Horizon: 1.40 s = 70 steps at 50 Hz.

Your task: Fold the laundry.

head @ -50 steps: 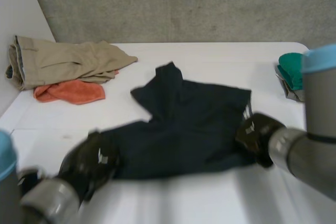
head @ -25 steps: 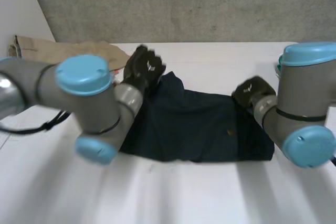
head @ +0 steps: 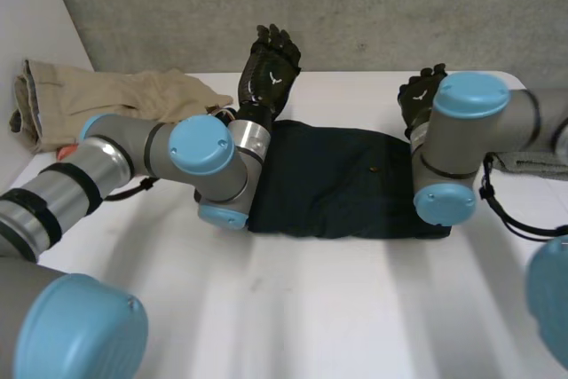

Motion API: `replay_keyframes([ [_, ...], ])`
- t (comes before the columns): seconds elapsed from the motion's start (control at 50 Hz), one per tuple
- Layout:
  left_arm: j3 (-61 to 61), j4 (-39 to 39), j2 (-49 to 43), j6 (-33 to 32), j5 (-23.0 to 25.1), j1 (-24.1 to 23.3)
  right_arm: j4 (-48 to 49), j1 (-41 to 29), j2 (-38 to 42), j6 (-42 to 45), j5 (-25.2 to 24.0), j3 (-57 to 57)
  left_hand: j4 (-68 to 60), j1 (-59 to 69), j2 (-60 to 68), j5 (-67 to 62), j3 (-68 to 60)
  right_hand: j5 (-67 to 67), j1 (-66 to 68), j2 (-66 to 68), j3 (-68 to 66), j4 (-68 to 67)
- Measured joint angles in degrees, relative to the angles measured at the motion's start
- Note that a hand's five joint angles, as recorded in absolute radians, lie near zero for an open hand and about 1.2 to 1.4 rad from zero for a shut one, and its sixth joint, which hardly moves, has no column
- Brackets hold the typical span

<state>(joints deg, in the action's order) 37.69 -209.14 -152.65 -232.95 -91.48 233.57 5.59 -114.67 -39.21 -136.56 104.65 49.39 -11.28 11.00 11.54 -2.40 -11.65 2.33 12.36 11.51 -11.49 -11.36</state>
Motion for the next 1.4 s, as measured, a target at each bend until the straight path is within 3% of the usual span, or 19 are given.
replay_keyframes([
  [0.1, 11.81, -1.0, 9.05, 2.87, -0.15, -0.58, -5.32, 0.43, -12.31, -9.03, -3.12, 11.68, 0.0, 0.0, -0.01, 0.0, 0.0, 0.0, 0.0, 0.0, 0.0, 0.0],
  [0.16, 20.1, -0.89, 15.63, 6.41, -0.19, -0.47, -9.93, 1.77, -18.73, -14.59, -7.89, 20.02, 0.0, 0.0, -0.01, 0.0, 0.0, 0.0, 0.0, 0.0, 0.0, 0.0],
  [0.26, 31.29, -0.44, 24.25, 13.71, -0.03, -0.27, -13.12, 5.9, -21.95, -20.02, -15.22, 29.53, 0.0, 0.0, -0.01, 0.0, 0.0, 0.0, 0.0, 0.0, 0.0, 0.0],
  [0.36, 38.13, -0.27, 29.07, 19.11, 0.3, -0.23, -11.79, 8.66, -21.23, -21.53, -18.25, 33.07, 0.0, 0.0, -0.01, 0.0, -0.01, 1.3, 1.14, 1.54, -1.53, -1.69],
  [0.42, 40.16, -0.24, 30.3, 20.52, 0.35, -0.26, -9.68, 9.66, -19.18, -21.26, -18.63, 33.4, 0.0, 0.0, -0.01, 0.0, 0.0, 18.75, 19.36, 20.71, -20.39, -19.44],
  [0.48, 41.52, -0.23, 31.15, 21.1, 0.3, -0.28, -7.91, 10.44, -17.18, -20.54, -18.21, 33.12, 0.0, 0.0, -0.01, 0.0, 0.0, 43.94, 37.63, 47.23, -46.53, -46.73],
  [0.52, 42.41, -0.22, 31.89, 21.15, 0.25, -0.29, -6.33, 11.31, -16.78, -19.59, -17.35, 33.38, 0.0, 0.0, -0.01, 0.0, 0.0, 49.85, 42.3, 53.67, -54.11, -54.75],
  [0.64, 44.69, -0.5, 35.04, 20.97, 0.32, -0.24, -1.98, 15.08, -22.69, -13.79, -14.59, 36.49, 0.0, 0.0, -0.01, 0.0, 0.0, 51.57, 44.6, 54.5, -55.38, -56.95],
  [0.82, 47.65, -0.86, 39.66, 20.91, 0.36, 0.96, 2.44, 18.18, -28.18, 10.07, -9.92, 39.22, 0.0, 0.0, -0.01, 0.0, 0.0, 52.48, 46.17, 54.65, -55.38, -57.05],
  [0.92, 48.82, -0.86, 40.37, 20.95, 0.15, 1.76, 8.62, 9.43, -27.3, 16.98, -11.31, 38.03, 0.0, 0.0, -0.01, 0.0, 0.0, 52.89, 47.0, 55.15, -56.21, -57.09],
  [1.0, 49.42, -0.82, 40.5, 20.97, -0.04, 1.9, 13.12, -1.06, -25.33, 18.63, -19.25, 39.69, 0.0, 0.0, -0.01, 0.0, 0.0, 54.73, 47.0, 55.46, -56.88, -57.1],
  [1.04, 49.51, -0.82, 40.52, 20.99, -0.07, 1.89, 14.24, -4.69, -24.44, 19.17, -23.9, 41.2, 0.0, 0.0, -0.01, 0.0, 0.0, 54.71, 46.94, 55.31, -56.55, -56.74],
  [1.08, 49.45, -0.84, 40.51, 21.01, -0.07, 1.89, 14.67, -6.92, -23.71, 19.78, -27.49, 42.39, 0.0, 0.0, -0.01, 0.0, 0.0, 44.54, 41.23, 44.28, -45.77, -45.88],
  [1.12, 49.14, -0.87, 40.47, 21.06, -0.06, 1.9, 14.74, -8.43, -23.05, 20.49, -30.05, 43.36, 0.0, 0.0, -0.01, 0.01, 0.0, 30.41, 26.87, 29.21, -30.32, -30.36],
  [1.16, 48.47, -0.89, 40.42, 21.17, -0.07, 1.84, 14.59, -9.03, -22.75, 20.75, -30.49, 43.84, 0.0, 0.0, -0.01, 0.0, 0.0, 11.75, 8.31, 9.93, -11.1, -12.03],
  [1.22, 47.02, -0.91, 40.23, 21.41, -0.08, 1.69, 14.39, -9.03, -23.84, 19.22, -29.25, 44.28, 0.0, 0.0, -0.01, -0.03, 0.0, 1.53, 0.11, 0.46, -0.86, -1.09],
  [1.3, 44.16, -0.92, 39.8, 22.42, -0.1, 1.36, 14.2, -8.22, -29.68, 10.54, -27.32, 45.07, 0.0, 0.0, -0.01, 0.03, 0.0, 0.35, 0.04, -0.02, 0.0, -0.07],
  [1.4, 38.36, -0.41, 37.94, 26.3, 0.11, -0.1, 13.65, -5.24, -38.97, -9.36, -25.96, 45.84, 0.0, 0.0, -0.01, 0.0, 0.0, 0.15, 0.04, -0.01, 0.0, 0.03],
])
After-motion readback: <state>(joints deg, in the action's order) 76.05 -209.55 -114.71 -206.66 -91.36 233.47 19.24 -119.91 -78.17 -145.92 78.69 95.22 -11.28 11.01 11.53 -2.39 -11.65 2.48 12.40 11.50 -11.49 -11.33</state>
